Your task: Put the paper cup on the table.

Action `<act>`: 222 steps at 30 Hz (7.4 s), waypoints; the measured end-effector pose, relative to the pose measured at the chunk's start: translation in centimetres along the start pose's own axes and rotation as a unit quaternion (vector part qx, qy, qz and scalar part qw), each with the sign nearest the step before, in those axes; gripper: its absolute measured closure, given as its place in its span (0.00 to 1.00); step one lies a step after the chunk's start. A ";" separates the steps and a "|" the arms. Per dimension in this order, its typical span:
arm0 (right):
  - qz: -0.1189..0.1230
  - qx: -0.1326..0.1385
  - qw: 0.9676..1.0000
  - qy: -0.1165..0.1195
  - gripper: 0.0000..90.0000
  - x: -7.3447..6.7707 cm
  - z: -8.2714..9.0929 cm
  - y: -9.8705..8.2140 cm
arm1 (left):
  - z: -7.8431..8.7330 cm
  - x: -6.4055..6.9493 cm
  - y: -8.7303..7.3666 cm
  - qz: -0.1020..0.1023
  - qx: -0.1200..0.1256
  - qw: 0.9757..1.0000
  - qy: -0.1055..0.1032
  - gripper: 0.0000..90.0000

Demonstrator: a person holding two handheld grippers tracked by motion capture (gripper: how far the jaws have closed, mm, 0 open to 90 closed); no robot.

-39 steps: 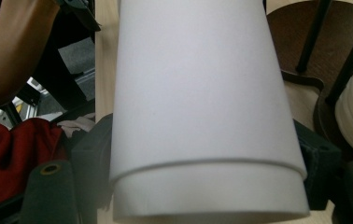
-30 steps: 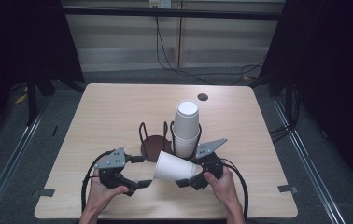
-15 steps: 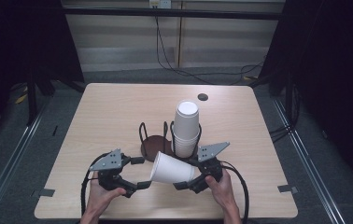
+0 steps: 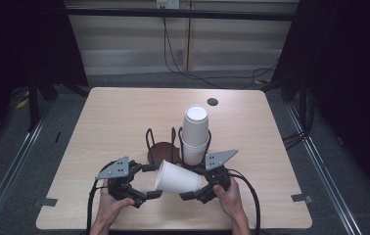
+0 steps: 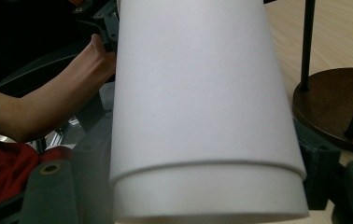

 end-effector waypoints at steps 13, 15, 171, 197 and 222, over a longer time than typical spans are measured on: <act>0.006 -0.008 1.000 0.000 0.27 0.0 -0.7 -0.1 | -1.7 -0.3 0.3 0.013 -0.011 1.000 -0.009 0.00; 0.005 -0.010 1.000 -0.001 0.27 0.0 -0.8 -0.1 | -2.1 -0.3 0.3 0.018 -0.011 1.000 -0.016 0.00; 0.007 0.240 0.886 -0.396 0.16 4.9 5.9 -3.7 | 4.1 -17.2 2.6 0.061 -0.468 0.859 0.197 0.13; 0.004 0.241 0.883 -0.402 0.15 5.0 6.0 -3.7 | 1.8 -17.6 -0.4 0.027 -0.471 0.855 0.215 0.05; 0.003 0.241 0.882 -0.404 0.15 5.0 6.0 -3.7 | 3.9 -16.7 -3.2 0.098 -0.367 0.898 0.221 0.18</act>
Point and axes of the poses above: each handheld gripper's, and its own axes: z roughly backward along the jaws, y roughly out of its top, x roughly to its right, the point moved 8 cm from there along -z, roughly forward along the jaws, and after that the axes turned 5 degrees about -x, right-handed, at the moved point
